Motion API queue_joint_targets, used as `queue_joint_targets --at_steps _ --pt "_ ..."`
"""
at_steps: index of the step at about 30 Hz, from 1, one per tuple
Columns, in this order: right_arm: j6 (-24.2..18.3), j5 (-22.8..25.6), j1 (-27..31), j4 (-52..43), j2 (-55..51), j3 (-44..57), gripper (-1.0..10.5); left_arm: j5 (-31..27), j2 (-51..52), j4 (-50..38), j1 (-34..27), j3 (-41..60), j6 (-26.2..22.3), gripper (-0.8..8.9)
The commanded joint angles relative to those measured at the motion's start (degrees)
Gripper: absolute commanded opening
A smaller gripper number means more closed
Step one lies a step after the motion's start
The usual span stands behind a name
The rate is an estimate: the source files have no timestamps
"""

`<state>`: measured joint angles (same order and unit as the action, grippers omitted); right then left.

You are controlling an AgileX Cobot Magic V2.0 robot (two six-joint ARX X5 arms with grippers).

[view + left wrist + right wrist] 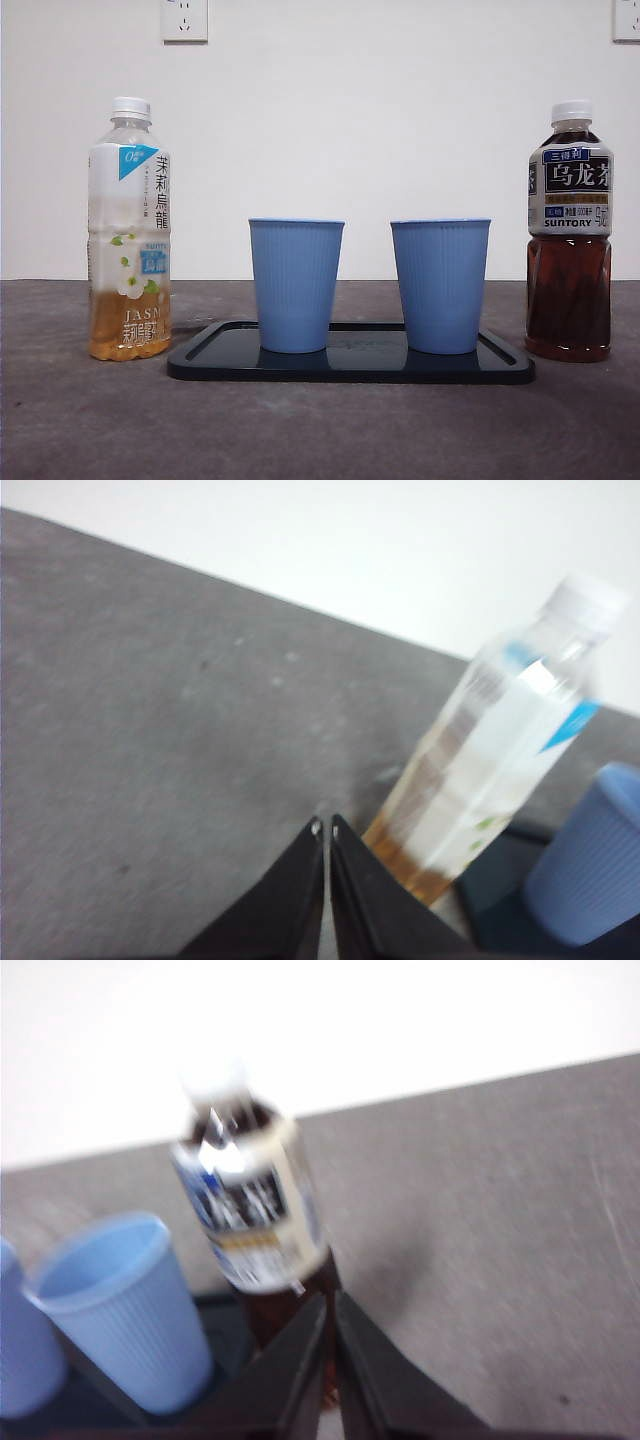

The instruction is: Pour the drink into the cup

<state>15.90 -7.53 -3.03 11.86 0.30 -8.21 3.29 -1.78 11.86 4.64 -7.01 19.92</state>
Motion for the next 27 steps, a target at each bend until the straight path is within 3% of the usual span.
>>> queue_joint_targets --at_steps 1,7,17,27 --pt "3.69 -0.22 -0.39 1.90 0.11 -3.63 0.1 0.15 -1.46 1.62 0.74 -4.39 1.86 0.10" --pt "5.33 -3.58 -0.66 9.92 2.62 -13.66 0.1 3.02 -6.58 8.00 1.77 -15.21 1.75 0.10" --pt "2.43 -16.61 -0.66 22.69 10.95 -28.87 0.1 15.47 -19.58 16.63 3.32 -33.14 -2.34 0.10" --pt "-6.45 -29.99 -0.66 27.74 20.61 -36.87 0.1 29.38 -27.69 18.60 7.02 -39.56 -4.00 0.09"
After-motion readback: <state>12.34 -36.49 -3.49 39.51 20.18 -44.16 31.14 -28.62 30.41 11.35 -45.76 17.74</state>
